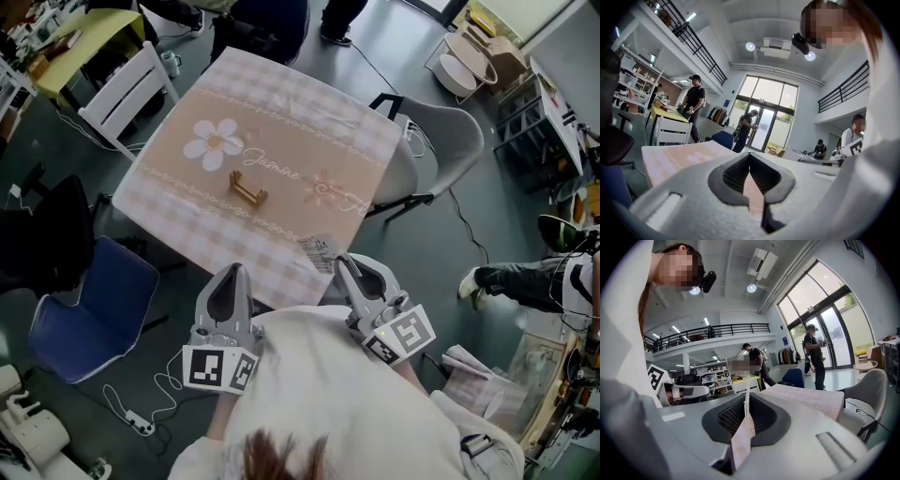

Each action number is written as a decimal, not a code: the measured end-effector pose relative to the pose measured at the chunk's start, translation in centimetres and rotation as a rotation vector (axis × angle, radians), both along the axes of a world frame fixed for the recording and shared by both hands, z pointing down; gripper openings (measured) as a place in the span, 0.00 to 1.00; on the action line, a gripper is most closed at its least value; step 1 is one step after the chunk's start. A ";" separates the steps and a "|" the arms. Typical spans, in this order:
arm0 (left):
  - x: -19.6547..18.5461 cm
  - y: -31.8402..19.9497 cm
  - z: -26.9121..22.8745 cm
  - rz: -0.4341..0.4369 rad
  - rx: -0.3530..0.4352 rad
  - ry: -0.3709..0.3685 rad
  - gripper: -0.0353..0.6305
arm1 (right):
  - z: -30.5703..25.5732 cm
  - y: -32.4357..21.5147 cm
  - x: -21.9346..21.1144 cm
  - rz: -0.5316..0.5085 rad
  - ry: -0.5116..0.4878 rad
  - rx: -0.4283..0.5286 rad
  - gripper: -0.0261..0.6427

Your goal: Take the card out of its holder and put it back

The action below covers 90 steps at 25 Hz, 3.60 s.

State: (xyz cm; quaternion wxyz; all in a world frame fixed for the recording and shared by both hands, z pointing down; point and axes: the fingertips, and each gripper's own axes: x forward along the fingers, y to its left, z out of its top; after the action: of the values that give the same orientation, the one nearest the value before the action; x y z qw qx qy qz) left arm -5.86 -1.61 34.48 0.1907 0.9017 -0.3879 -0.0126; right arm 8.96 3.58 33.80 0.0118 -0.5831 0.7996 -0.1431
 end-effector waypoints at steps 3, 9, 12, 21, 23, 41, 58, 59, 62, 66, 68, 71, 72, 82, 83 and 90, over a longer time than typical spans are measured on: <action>-0.7 -0.2 -0.7 -0.009 0.019 0.003 0.05 | 0.1 0.3 0.1 0.008 0.014 -0.006 0.07; -4.0 -1.3 -3.0 -0.051 0.051 0.029 0.05 | -0.2 0.4 0.7 0.026 0.037 0.007 0.07; -5.0 -1.0 -3.8 -0.048 0.060 0.012 0.05 | -0.3 0.3 0.7 0.026 0.029 0.003 0.07; -3.9 0.3 -2.6 0.046 0.031 -0.043 0.05 | 0.0 0.6 1.1 0.052 0.034 0.001 0.07; -3.3 0.3 -2.2 0.068 0.031 -0.059 0.05 | 0.1 0.6 1.1 0.053 0.035 -0.002 0.07; -2.1 0.5 -1.9 0.083 0.023 -0.037 0.05 | 0.1 0.1 0.9 0.019 0.045 -0.014 0.07; -3.4 0.6 -1.3 0.056 0.002 -0.028 0.05 | 0.4 1.1 0.6 0.068 0.022 -0.014 0.07; -3.5 0.5 -1.2 0.050 -0.002 -0.028 0.05 | 0.4 1.2 0.6 0.072 0.022 -0.014 0.07; -3.8 0.2 -0.9 0.035 -0.017 -0.023 0.05 | 0.1 1.3 0.7 0.083 0.030 -0.010 0.07; -4.0 -0.1 -0.7 0.028 -0.031 -0.009 0.05 | -0.3 1.4 0.8 0.092 0.048 -0.010 0.07; -4.0 -0.1 -0.6 0.025 -0.035 -0.003 0.05 | -0.3 1.6 0.8 0.086 0.057 -0.018 0.07; -3.9 0.0 0.0 0.019 -0.053 -0.002 0.05 | 0.3 2.1 0.8 0.069 0.061 -0.045 0.07; -3.8 0.0 0.2 0.019 -0.063 -0.006 0.05 | 0.5 2.2 0.8 0.069 0.056 -0.055 0.07; -1.6 -0.1 0.3 0.037 -0.085 -0.044 0.05 | 1.3 1.6 2.3 0.070 -0.002 -0.066 0.07; -1.6 -0.2 0.2 0.028 -0.086 -0.045 0.05 | 1.3 1.2 2.4 0.060 -0.004 -0.063 0.07; -2.3 -0.5 0.9 -0.028 -0.111 -0.062 0.05 | 1.3 -0.6 2.5 0.007 -0.012 -0.060 0.07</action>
State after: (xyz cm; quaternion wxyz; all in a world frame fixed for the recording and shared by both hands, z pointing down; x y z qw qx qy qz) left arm -8.16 -2.12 35.33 0.2279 0.8842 -0.4063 0.0343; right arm 11.46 2.94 35.06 -0.0003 -0.5850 0.7929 -0.1706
